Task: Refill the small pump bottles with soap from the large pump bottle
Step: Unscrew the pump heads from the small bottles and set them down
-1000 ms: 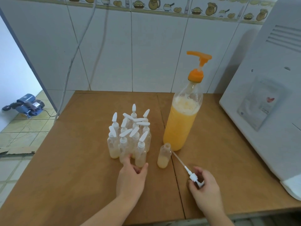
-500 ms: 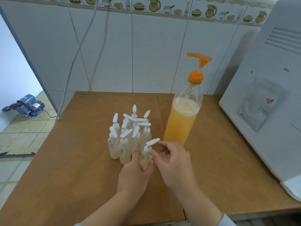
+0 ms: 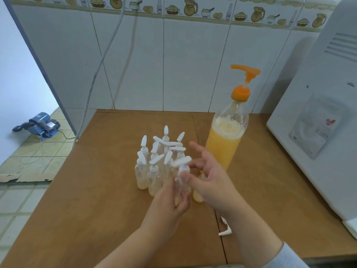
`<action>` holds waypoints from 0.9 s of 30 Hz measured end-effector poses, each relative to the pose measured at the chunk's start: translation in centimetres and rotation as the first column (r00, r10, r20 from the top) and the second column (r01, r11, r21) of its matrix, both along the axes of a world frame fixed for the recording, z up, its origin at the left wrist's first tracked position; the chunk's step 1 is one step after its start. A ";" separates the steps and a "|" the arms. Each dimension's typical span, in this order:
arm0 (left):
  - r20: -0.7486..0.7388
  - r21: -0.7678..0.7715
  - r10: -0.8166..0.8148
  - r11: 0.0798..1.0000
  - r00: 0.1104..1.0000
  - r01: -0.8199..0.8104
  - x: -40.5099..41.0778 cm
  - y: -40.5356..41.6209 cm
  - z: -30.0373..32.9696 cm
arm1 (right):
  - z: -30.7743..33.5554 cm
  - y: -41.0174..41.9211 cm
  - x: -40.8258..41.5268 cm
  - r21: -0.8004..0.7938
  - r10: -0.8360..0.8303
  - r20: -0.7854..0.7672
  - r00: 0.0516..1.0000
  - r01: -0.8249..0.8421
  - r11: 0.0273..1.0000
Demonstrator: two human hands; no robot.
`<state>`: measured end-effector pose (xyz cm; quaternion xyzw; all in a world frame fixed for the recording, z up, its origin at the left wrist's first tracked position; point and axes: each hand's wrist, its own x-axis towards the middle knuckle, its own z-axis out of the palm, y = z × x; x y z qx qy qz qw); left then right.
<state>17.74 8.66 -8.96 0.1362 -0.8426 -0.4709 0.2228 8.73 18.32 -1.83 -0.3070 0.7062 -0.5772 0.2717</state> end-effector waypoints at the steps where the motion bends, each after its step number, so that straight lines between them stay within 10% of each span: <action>1: 0.022 -0.044 -0.061 0.997 0.998 0.062 0.1 0.1 0.0 | 0.2 0.0 0.1 0.011 0.023 -0.010 1.000 -0.023 1.000; 6: -0.029 -0.040 -0.006 0.999 1.000 0.005 0.3 -0.6 0.5 | 1.0 1.1 -1.5 -0.014 -0.211 -0.300 0.930 0.217 0.976; 18: 0.087 -0.199 -0.073 0.976 0.994 0.089 0.3 -0.7 1.5 | 1.7 0.7 -0.2 0.010 0.025 -0.138 0.990 -0.023 1.000; 27: 0.077 -0.296 0.006 0.955 0.997 0.017 0.3 -0.7 1.3 | 1.5 0.7 -0.2 0.022 0.004 -0.342 0.940 0.004 1.000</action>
